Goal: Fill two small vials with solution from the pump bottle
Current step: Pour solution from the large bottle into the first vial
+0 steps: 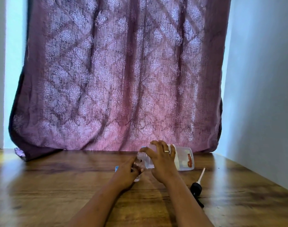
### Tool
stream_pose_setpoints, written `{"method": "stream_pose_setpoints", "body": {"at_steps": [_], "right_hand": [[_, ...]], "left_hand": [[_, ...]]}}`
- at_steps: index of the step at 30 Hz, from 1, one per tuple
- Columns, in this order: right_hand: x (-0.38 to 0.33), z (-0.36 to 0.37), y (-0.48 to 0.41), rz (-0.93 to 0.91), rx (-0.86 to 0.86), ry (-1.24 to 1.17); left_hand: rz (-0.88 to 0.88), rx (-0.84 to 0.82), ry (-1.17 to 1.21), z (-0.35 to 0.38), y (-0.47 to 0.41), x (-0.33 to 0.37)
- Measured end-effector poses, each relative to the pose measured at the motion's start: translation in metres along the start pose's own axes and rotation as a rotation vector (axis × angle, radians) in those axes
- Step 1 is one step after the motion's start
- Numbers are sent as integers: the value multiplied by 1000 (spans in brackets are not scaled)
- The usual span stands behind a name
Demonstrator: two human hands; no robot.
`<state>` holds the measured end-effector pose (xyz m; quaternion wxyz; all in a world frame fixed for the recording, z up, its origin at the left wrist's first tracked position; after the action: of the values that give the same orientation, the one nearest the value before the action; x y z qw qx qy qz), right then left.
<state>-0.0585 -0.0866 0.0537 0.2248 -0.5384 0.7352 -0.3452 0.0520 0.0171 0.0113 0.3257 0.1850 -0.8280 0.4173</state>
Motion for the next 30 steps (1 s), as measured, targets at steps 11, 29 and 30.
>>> {"method": "stream_pose_setpoints", "body": {"at_steps": [11,29,30], "right_hand": [[1,1,2,12,-15,-25],[5,8,2,42,-52,-1],[5,8,2,39,-48,6]], "left_hand": [[-36,-8,53,0,2,-1],[-50,0,88,1,3,0],[-49,1,83,1,3,1]]}}
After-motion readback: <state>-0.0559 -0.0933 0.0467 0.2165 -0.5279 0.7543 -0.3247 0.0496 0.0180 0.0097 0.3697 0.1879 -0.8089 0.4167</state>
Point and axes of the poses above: each hand's wrist, its own y-axis away from the middle knuckle, its own z-axis out of the palm, x = y × z, the point moved 2 cm from there along -y, towards the middle knuckle, and after that the axes turned 7 degrees about x, right-handed, at the moved point
